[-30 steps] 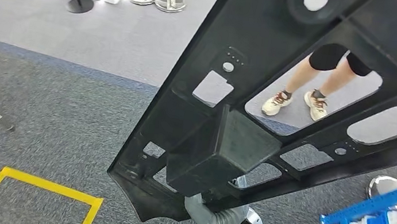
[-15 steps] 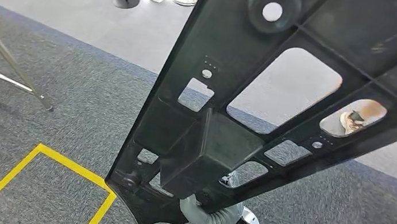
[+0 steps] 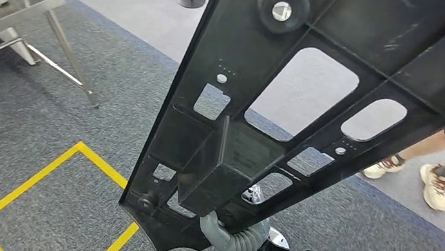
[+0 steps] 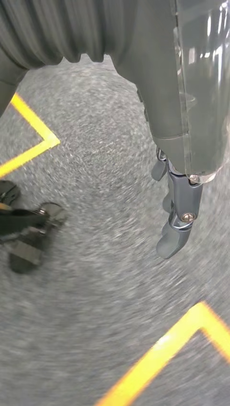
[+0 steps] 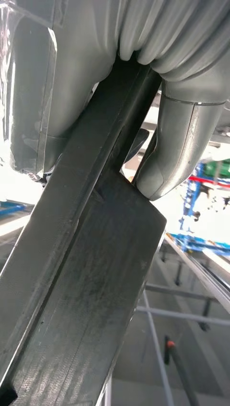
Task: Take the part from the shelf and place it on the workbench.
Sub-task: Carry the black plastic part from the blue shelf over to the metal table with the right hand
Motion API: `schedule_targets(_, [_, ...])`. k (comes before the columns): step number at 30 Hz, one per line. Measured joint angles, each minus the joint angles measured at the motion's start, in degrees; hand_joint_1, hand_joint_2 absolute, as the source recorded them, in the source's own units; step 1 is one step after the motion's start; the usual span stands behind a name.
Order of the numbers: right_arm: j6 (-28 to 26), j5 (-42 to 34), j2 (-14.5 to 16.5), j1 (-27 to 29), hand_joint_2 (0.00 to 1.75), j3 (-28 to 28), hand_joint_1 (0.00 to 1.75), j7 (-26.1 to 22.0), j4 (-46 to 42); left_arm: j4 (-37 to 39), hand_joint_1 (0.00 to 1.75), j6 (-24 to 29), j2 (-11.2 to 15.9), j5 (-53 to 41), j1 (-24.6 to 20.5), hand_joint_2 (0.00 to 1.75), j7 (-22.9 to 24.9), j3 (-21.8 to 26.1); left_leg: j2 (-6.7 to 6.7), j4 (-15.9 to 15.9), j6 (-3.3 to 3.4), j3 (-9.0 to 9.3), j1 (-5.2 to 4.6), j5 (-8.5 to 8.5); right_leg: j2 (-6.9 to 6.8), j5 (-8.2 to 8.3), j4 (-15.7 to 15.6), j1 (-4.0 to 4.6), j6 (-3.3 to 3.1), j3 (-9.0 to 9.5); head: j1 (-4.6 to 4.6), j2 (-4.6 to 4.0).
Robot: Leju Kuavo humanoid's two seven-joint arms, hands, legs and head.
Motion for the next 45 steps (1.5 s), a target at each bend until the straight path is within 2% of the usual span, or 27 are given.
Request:
schedule_targets(1, [0.13,-0.17,-0.02,0.03,1.75,0.0,1.75,0.0,0.04,-0.02,0.0,0.54,0.53,0.25,0.03,1.75,-0.1,0.45,-0.74,0.13,-0.26,-0.11,-0.01,-0.07,1.25,1.32,-3.29,-0.09,-0.23,1.31,0.0,0.0])
schedule_targets(3, [0.47,-0.41,-0.06,0.13,1.75,0.0,1.75,0.01,0.2,-0.05,0.0,1.21,1.66,0.5,0.14,1.75,-0.2,1.3,-2.03,0.27,-1.0,-0.5,0.17,-0.1,2.45,1.8,-5.95,0.01,-0.62,2.3,0.0,0.0])
schedule_targets(5, [0.97,-0.57,-0.05,0.16,1.75,0.0,1.75,0.02,0.39,-0.07,0.0,1.46,2.77,0.5,0.5,1.75,-0.05,2.04,-2.52,0.22,-1.77,-0.74,0.42,-0.08,1.14,1.91,-6.44,0.06,-1.14,2.58,0.0,0.0])
schedule_targets(7, [1.44,-0.74,0.01,0.14,1.75,0.0,1.75,0.0,0.51,-0.08,0.0,1.6,3.54,0.47,0.71,1.75,0.26,2.59,0.12,2.49,-2.31,-1.76,0.28,-1.54,-0.39,2.01,-7.06,-0.14,-1.9,3.09,-0.01,0.0])
schedule_targets(9, [1.79,-0.92,0.07,0.25,1.75,0.0,1.75,-0.02,0.68,-0.09,0.0,1.69,3.93,0.48,0.51,1.75,0.55,2.97,3.53,9.05,-2.71,-4.91,0.27,-5.01,-2.11,1.86,-7.26,-0.03,-2.4,3.39,-0.01,0.0])
schedule_targets(11, [2.05,-1.09,0.08,0.37,1.75,0.0,1.75,-0.01,1.01,-0.09,0.0,1.46,4.06,0.44,0.41,1.75,0.71,3.15,4.6,15.45,-3.12,-8.17,0.5,-7.34,-3.85,1.63,-7.23,0.11,-2.48,3.48,-0.01,0.0])
schedule_targets(12, [2.14,-1.14,0.08,0.39,1.75,0.0,1.75,0.0,1.2,-0.09,0.0,1.19,4.06,0.35,0.5,1.75,0.77,3.18,4.83,16.02,-3.28,-8.45,0.6,-6.97,-4.65,1.49,-7.22,0.13,-2.43,3.56,-0.02,0.0])
schedule_targets(14, [2.18,-1.17,0.11,0.4,1.75,0.0,1.75,0.0,1.48,-0.09,0.0,0.46,4.06,-0.03,0.74,1.75,0.81,3.19,5.84,10.48,-3.34,-5.45,0.74,-3.49,-6.07,1.16,-7.19,0.13,-2.15,3.96,-0.02,0.0])
schedule_targets(16, [2.15,-1.16,0.15,0.36,1.75,0.0,1.75,0.0,1.59,-0.1,0.0,-0.1,4.03,-0.56,0.67,1.75,0.72,3.18,8.54,2.94,-2.81,-1.44,0.42,-0.85,-7.27,0.71,-7.11,0.44,-1.64,4.46,-0.01,0.0])
schedule_targets(18, [2.05,-1.05,0.19,0.3,1.75,0.01,1.75,0.01,1.65,-0.11,0.0,-0.38,3.97,-0.98,0.52,1.75,0.57,3.17,9.67,0.25,-1.93,-0.25,0.0,-0.59,-8.33,0.38,-7.05,0.85,-1.07,4.72,0.01,0.0])
schedule_targets(20, [1.95,-0.86,0.28,0.26,1.75,0.01,1.75,0.02,1.68,-0.11,0.0,-0.44,3.95,-1.21,0.64,1.75,0.47,3.17,8.28,0.15,-1.15,-0.38,0.03,-0.53,-9.01,0.05,-7.02,0.87,-0.43,4.95,0.01,0.0])
schedule_targets(23, [1.93,-0.7,0.39,0.25,1.75,0.01,1.75,-0.01,1.66,-0.12,0.0,-0.54,3.95,-1.35,0.64,1.75,0.43,3.17,6.58,-0.23,-0.26,-0.13,0.37,-0.25,-5.29,-2.43,-3.73,0.4,0.43,3.92,0.02,0.0])
schedule_targets(24, [1.95,-0.65,0.4,0.32,1.75,0.01,1.75,-0.02,1.66,-0.13,0.0,-0.6,3.95,-1.37,0.51,1.75,0.42,3.18,6.09,-0.23,-0.1,-0.15,0.35,-0.23,-3.87,-3.92,-1.05,0.34,0.51,2.69,0.02,0.0])
schedule_targets(26, [2.0,-0.54,0.38,0.51,1.75,0.01,1.75,-0.02,1.72,-0.15,0.0,-0.76,3.95,-1.41,0.26,1.75,0.42,3.18,4.9,-0.2,0.12,-0.22,0.26,-0.21,-2.87,-6.85,5.92,0.32,0.56,-0.86,0.02,0.0])
schedule_targets(28, [2.09,-0.44,0.37,0.63,1.75,0.02,1.75,0.0,1.83,-0.16,0.0,-0.98,3.95,-1.45,0.19,1.75,0.42,3.17,3.31,-0.15,0.18,-0.19,0.16,-0.23,-2.59,-7.26,10.08,0.32,0.49,-3.42,0.02,0.0])
schedule_targets(29, [2.14,-0.43,0.37,0.64,1.75,0.02,1.75,0.0,1.86,-0.16,0.0,-1.07,3.95,-1.5,0.21,1.75,0.43,3.18,2.47,-0.1,0.15,-0.12,0.14,-0.25,-2.5,-5.87,9.09,0.31,0.35,-3.29,0.02,0.0])
schedule_targets(30, [2.18,-0.41,0.37,0.63,1.75,0.02,1.75,0.0,1.87,-0.16,0.0,-1.13,3.94,-1.57,0.24,1.75,0.42,3.18,1.63,-0.03,0.09,-0.02,0.14,-0.29,-2.21,-3.6,5.97,0.3,0.15,-2.14,0.02,0.0])
schedule_targets(32, [2.22,-0.41,0.38,0.58,1.75,0.01,1.75,0.0,1.87,-0.16,0.0,-1.2,3.9,-1.71,0.23,1.75,0.39,3.19,0.14,0.18,-0.18,-0.06,0.17,-0.39,0.15,0.29,-1.9,0.2,-0.34,1.02,0.02,0.0])
schedule_targets(34, [2.25,-0.42,0.39,0.54,1.75,0.0,1.75,-0.01,1.85,-0.17,0.0,-1.37,3.85,-1.83,0.16,1.75,0.26,3.19,-1.17,0.35,-0.75,-0.55,0.29,-0.34,2.25,1.51,-5.83,0.16,-0.63,2.46,0.01,0.01])
schedule_targets(36, [2.24,-0.44,0.43,0.52,1.75,0.0,1.75,-0.01,1.83,-0.2,0.0,-1.61,3.83,-1.96,0.26,1.75,0.05,3.19,-2.42,0.11,-1.56,-0.9,0.47,-0.09,1.71,1.55,-6.28,0.22,-0.97,2.58,0.01,0.01])
schedule_targets(37, [2.24,-0.45,0.48,0.48,1.75,0.0,1.75,-0.01,1.83,-0.2,0.0,-1.7,3.8,-2.04,0.39,1.75,-0.05,3.2,-2.21,0.09,-1.88,-0.92,0.53,-0.1,1.04,1.67,-6.63,0.14,-1.27,2.82,0.01,0.0])
schedule_targets(39, [2.23,-0.46,0.62,0.4,1.75,0.0,1.75,-0.02,1.81,-0.21,0.0,-1.9,3.73,-2.26,0.48,1.75,-0.21,3.21,0.57,2.45,-2.39,-1.96,0.34,-1.62,-0.48,1.86,-7.4,-0.17,-1.94,3.44,0.01,0.0])
schedule_targets(41, [2.2,-0.46,0.69,0.48,1.75,-0.01,1.75,-0.02,1.82,-0.22,0.0,-2.14,3.7,-2.4,0.24,1.75,-0.48,3.21,3.86,9.35,-2.83,-5.31,0.35,-5.1,-2.14,1.75,-7.63,-0.07,-2.34,3.76,0.0,0.0])
schedule_targets(42, [2.18,-0.46,0.69,0.55,1.75,-0.02,1.75,-0.02,1.83,-0.22,0.0,-2.3,3.7,-2.45,0.1,1.75,-0.67,3.21,4.42,13.06,-3.04,-7.2,0.45,-6.56,-3.0,1.66,-7.61,0.0,-2.4,3.79,0.0,0.0])
schedule_targets(43, [2.14,-0.46,0.69,0.6,1.75,-0.02,1.75,-0.01,1.84,-0.22,0.0,-2.48,3.7,-2.48,0.09,1.75,-0.88,3.21,4.7,15.38,-3.21,-8.37,0.55,-7.12,-3.8,1.56,-7.58,0.05,-2.41,3.82,0.0,0.0])
schedule_targets(44, [2.08,-0.46,0.69,0.63,1.75,-0.02,1.75,0.0,1.85,-0.22,0.0,-2.7,3.72,-2.5,0.18,1.75,-1.12,3.21,4.9,15.64,-3.32,-8.46,0.64,-6.62,-4.53,1.44,-7.54,0.06,-2.36,3.87,0.0,0.0])
schedule_targets(45, [2.0,-0.45,0.69,0.63,1.75,-0.03,1.75,0.0,1.84,-0.23,0.0,-2.96,3.76,-2.55,0.28,1.75,-1.38,3.21,5.21,13.57,-3.37,-7.31,0.71,-5.17,-5.18,1.28,-7.47,0.06,-2.25,3.99,0.0,0.0])
